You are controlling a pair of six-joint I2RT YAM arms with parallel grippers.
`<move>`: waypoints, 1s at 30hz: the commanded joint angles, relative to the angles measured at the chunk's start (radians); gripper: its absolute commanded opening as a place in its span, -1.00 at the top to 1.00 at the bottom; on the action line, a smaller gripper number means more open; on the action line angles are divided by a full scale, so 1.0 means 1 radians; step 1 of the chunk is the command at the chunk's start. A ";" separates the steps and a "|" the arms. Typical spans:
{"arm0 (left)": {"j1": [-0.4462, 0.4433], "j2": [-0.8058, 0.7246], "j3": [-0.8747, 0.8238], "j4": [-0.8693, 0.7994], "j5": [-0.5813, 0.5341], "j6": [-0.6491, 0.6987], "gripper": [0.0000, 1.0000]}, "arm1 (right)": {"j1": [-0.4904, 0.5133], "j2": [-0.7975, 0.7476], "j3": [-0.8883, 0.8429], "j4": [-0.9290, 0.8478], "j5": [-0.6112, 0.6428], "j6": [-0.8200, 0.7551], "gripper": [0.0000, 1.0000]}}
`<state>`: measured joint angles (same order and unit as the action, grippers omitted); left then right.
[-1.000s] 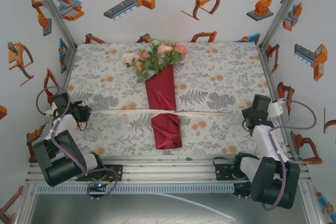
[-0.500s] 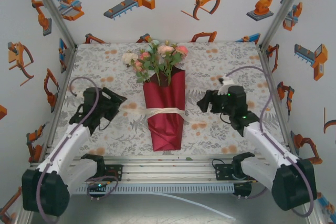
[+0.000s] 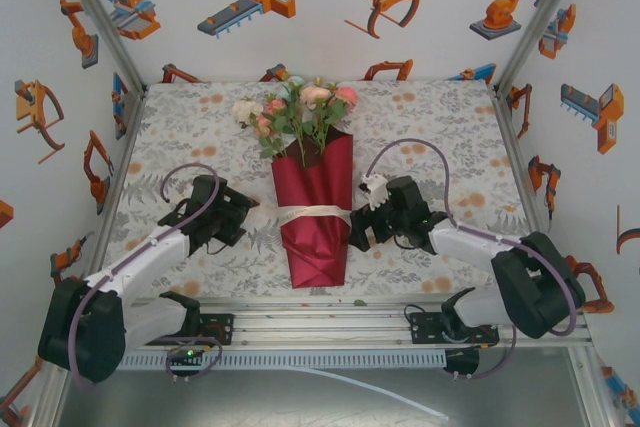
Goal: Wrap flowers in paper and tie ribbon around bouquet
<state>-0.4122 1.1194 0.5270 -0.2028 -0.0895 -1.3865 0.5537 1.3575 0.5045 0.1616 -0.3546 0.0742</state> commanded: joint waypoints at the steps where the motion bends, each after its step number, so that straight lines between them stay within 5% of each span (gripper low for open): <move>1: -0.005 0.012 -0.013 -0.019 -0.010 -0.099 -0.44 | 0.030 0.050 0.005 0.117 0.088 -0.075 -0.62; 5: -0.006 0.021 -0.014 -0.024 0.013 -0.155 -0.46 | 0.066 0.111 0.014 0.156 0.122 -0.108 -0.53; 11: -0.029 0.087 -0.033 0.074 0.075 -0.282 -0.48 | 0.068 0.062 -0.035 0.209 0.124 -0.075 0.31; 17: -0.039 0.223 -0.019 0.207 0.077 -0.357 -0.43 | 0.068 0.019 -0.044 0.205 0.097 -0.059 0.80; 21: -0.043 0.311 -0.008 0.292 0.088 -0.381 -0.28 | 0.068 0.024 -0.037 0.214 0.073 -0.052 0.91; 30: -0.053 0.378 -0.080 0.411 0.104 -0.480 0.48 | 0.068 0.013 -0.021 0.204 0.103 -0.017 0.96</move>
<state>-0.4599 1.4899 0.4862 0.2409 0.0425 -1.8191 0.6151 1.3907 0.4648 0.3492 -0.2695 0.0338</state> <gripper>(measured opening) 0.277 0.026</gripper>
